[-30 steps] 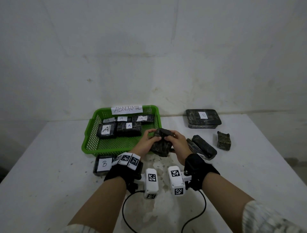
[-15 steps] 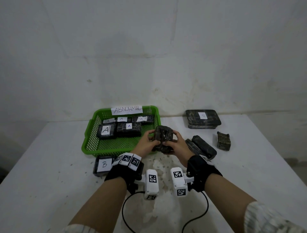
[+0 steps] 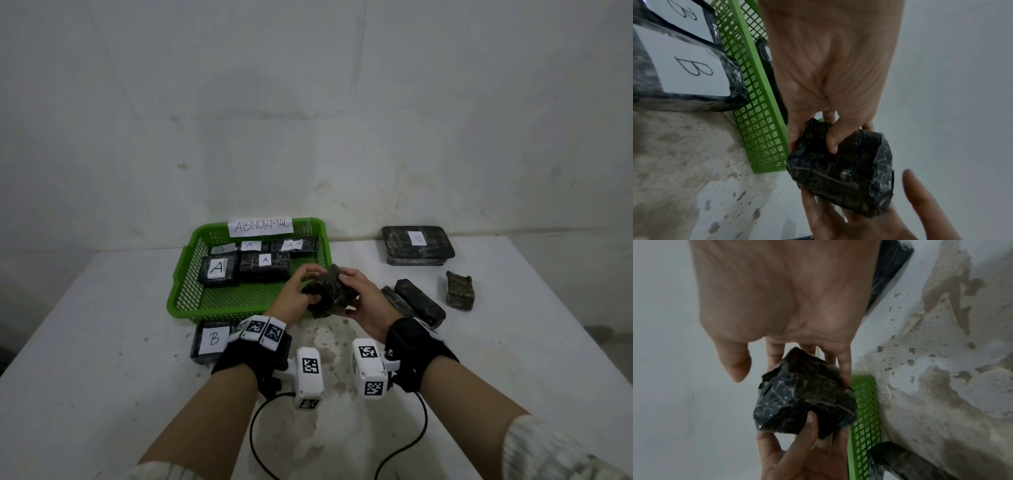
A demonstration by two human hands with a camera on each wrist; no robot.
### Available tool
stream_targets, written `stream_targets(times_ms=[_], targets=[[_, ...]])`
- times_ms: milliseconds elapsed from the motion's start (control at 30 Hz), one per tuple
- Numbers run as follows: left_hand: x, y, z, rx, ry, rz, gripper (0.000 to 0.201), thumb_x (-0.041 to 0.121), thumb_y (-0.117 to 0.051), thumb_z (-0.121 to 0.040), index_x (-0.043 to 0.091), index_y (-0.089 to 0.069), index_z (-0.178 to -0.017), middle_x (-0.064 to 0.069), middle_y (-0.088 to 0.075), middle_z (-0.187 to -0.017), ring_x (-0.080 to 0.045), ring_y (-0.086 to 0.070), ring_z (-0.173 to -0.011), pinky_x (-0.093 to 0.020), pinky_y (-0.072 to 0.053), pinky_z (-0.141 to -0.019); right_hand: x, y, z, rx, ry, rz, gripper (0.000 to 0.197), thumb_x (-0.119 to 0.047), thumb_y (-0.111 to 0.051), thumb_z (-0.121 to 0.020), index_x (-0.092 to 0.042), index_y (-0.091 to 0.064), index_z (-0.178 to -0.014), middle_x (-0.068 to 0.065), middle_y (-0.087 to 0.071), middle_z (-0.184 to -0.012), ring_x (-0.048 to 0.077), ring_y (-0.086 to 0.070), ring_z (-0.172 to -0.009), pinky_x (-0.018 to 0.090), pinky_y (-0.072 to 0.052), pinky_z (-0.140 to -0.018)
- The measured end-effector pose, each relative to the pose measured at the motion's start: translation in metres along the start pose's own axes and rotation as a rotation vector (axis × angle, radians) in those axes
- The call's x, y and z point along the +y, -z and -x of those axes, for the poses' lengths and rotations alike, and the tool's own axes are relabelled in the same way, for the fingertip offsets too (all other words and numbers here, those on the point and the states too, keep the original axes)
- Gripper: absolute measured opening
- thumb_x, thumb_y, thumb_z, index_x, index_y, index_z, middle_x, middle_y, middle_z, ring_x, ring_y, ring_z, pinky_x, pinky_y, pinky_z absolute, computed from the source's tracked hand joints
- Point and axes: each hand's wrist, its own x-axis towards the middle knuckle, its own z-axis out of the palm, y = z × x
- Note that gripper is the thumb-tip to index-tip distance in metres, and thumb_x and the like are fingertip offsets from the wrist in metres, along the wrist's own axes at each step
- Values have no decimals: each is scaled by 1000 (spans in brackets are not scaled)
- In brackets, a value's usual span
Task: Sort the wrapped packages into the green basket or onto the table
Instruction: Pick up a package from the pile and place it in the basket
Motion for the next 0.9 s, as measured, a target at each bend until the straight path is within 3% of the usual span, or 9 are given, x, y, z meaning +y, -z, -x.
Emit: stream_targets(times_ms=[100,200,267,400,567,633,733,833,900], targets=[[6,-2,0,-24,60,112,40,-14,-43,-81,22,-54,-93,-10,-54,-114,-29,-55,-101,-37,-53,-71,3,2,-2,26,23,26,11,-16,-54,-96,-18,-60,-104,9,-63,-103,23,-59,-92,40,-51,-84],[11,-5,1,-33,104,209,17,2,-46,-90,18,-52,-90,-6,-56,-98,-19,-55,-87,-28,-49,-65,5,3,-2,43,47,44,8,-15,-57,-94,-17,-61,-101,14,-63,-101,24,-60,-89,40,-52,-80],[8,-6,-1,7,95,182,8,13,-56,-90,19,-53,-89,-8,-56,-102,-20,-57,-89,-29,-49,-69,5,2,-2,24,62,67,11,-14,-58,-94,-17,-61,-104,15,-62,-104,24,-59,-92,41,-52,-82],[7,-4,-7,90,65,148,16,8,-60,-86,21,-51,-84,-13,-55,-108,-27,-57,-91,-38,-49,-80,5,-1,1,-52,62,42,27,-6,-47,-95,-14,-61,-117,10,-62,-105,20,-56,-93,35,-50,-81],[7,0,-5,57,98,228,15,5,-56,-88,18,-48,-89,-9,-56,-101,-22,-57,-85,-31,-49,-66,2,-2,3,-34,77,76,31,-1,-49,-94,-14,-63,-118,14,-62,-105,22,-56,-91,31,-54,-74],[4,0,-3,43,110,244,19,3,-58,-87,17,-47,-94,-9,-56,-106,-23,-57,-89,-33,-51,-69,0,-1,2,-39,73,93,31,-2,-49,-94,-14,-62,-119,14,-61,-105,22,-55,-92,34,-55,-78],[3,1,-3,65,100,233,22,1,-57,-86,19,-47,-93,-13,-54,-113,-27,-56,-95,-45,-49,-86,0,-3,4,-82,58,71,34,-1,-49,-94,-16,-59,-122,11,-60,-106,20,-57,-93,36,-52,-86],[4,2,-4,80,104,179,20,5,-58,-87,20,-48,-95,-15,-56,-114,-28,-57,-97,-50,-46,-97,4,-7,5,-94,71,69,40,1,-53,-92,-15,-54,-129,10,-59,-110,19,-60,-95,31,-52,-85],[4,2,-3,72,108,165,18,11,-60,-88,20,-49,-100,-17,-56,-117,-29,-58,-100,-48,-47,-96,4,-8,4,-62,82,91,41,0,-55,-91,-13,-52,-131,11,-59,-115,21,-61,-96,32,-54,-83]])
